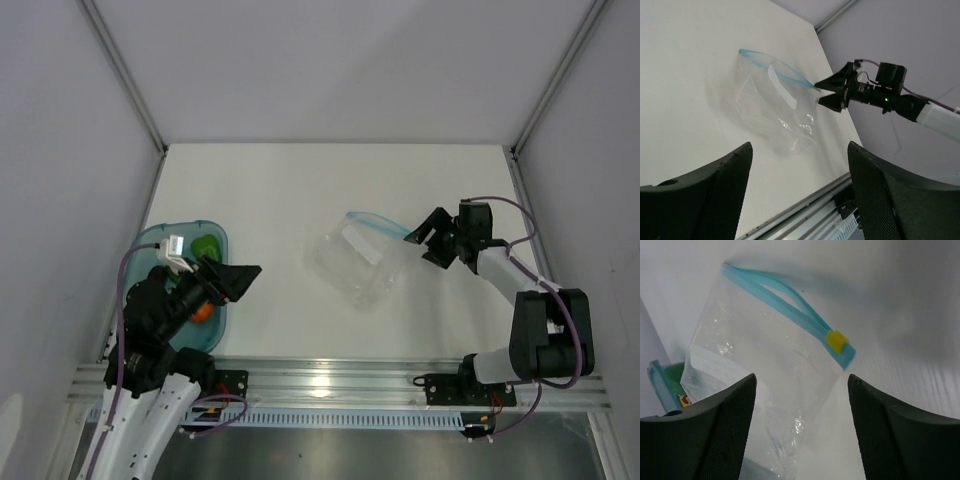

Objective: Place the food in the zip-top bag and seal the zipper
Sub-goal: Pick up the zipper food storage bag at the center of the board.

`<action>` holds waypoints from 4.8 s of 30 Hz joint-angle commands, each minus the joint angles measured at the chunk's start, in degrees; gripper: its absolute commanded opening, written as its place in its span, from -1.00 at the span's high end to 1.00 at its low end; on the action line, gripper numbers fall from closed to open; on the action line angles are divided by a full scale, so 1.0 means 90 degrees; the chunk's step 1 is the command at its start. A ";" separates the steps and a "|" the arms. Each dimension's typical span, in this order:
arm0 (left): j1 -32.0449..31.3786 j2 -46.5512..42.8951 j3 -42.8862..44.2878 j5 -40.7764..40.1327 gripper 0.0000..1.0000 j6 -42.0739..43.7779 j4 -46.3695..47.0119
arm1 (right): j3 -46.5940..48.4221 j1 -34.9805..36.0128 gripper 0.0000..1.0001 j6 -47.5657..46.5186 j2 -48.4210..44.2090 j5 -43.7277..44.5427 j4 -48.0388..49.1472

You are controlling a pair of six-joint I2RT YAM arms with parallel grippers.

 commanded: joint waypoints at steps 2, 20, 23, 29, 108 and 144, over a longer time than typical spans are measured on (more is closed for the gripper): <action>0.0019 0.0258 0.0426 0.0375 -0.53 0.0616 -0.0188 | 0.0332 -0.0001 -0.44 -0.0167 0.0445 -0.0804 0.1153; 0.0019 0.1606 0.0896 0.1088 -0.57 0.0685 -0.0842 | 0.0605 0.0476 1.00 -0.1464 0.0712 -0.1157 0.1829; 0.0019 0.1859 0.1149 0.1029 -0.59 0.0763 -0.1047 | 0.0508 0.0633 1.00 -0.1905 0.0233 -0.0903 0.1731; 0.0019 0.2163 0.1433 0.1214 -0.55 0.0608 -0.0931 | 0.0517 0.1296 1.00 -0.2666 -0.1379 -0.0513 0.1429; -0.0040 0.1783 -0.1331 0.2074 -0.50 -0.2752 0.0837 | -0.0107 0.9666 1.00 -0.3615 -0.2357 0.6519 0.1164; -0.0128 0.2436 -0.1233 0.2415 0.67 -0.1866 0.1472 | 0.0546 0.9862 1.00 -0.2583 -0.1420 0.6734 0.0660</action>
